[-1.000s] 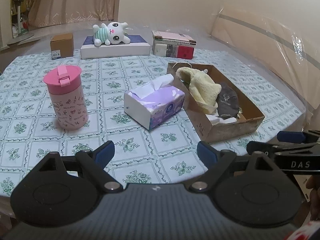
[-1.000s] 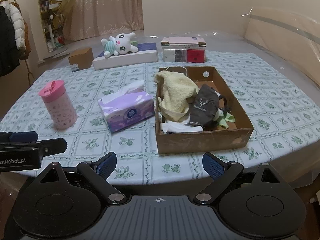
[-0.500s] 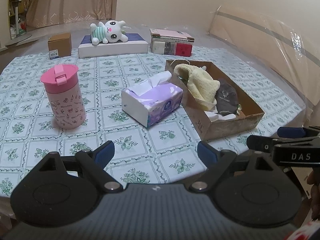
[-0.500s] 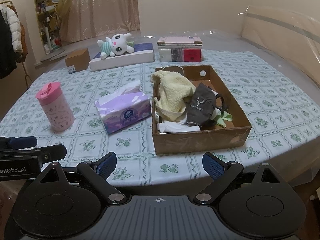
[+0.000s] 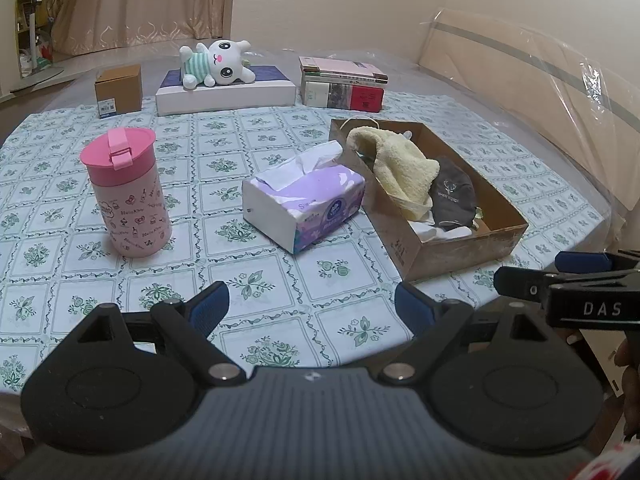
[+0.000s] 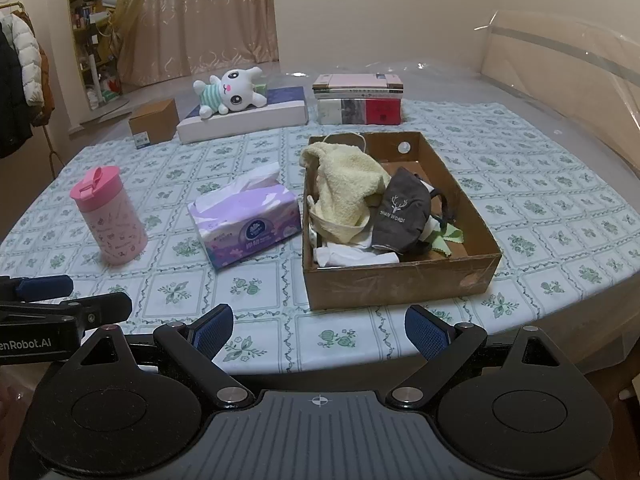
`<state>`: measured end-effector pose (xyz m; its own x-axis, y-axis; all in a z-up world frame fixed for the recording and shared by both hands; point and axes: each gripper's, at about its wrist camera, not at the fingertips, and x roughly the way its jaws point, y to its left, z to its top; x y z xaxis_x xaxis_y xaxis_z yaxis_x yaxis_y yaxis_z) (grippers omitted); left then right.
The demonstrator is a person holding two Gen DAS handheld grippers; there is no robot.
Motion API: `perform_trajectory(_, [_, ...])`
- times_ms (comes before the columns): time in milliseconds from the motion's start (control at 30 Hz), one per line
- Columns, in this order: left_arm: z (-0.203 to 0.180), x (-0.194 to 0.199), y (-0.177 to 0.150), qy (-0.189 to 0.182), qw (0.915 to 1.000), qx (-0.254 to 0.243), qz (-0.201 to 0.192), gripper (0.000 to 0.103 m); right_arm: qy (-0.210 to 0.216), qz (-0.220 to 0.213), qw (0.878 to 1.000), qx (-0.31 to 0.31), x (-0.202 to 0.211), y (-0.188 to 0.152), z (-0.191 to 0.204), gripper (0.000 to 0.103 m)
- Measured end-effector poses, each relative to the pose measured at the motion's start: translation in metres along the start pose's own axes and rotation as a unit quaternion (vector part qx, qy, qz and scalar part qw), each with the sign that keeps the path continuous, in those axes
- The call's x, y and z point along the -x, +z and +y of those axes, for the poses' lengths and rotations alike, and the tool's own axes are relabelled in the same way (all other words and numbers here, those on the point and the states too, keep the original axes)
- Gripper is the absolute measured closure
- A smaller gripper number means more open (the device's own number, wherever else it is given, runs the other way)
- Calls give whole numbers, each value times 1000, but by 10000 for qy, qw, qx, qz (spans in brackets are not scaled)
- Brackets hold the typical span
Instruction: Organize soft objects
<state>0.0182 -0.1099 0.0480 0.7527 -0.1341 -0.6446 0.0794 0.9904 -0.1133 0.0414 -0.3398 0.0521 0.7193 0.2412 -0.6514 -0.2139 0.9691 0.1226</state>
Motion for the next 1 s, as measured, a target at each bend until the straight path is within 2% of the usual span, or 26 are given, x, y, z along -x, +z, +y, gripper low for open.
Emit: perform_trajectory(1000, [-3,-1,1,-5,10000,-25,-4,14,-3,-16,10000,-1,0,1,-1,11])
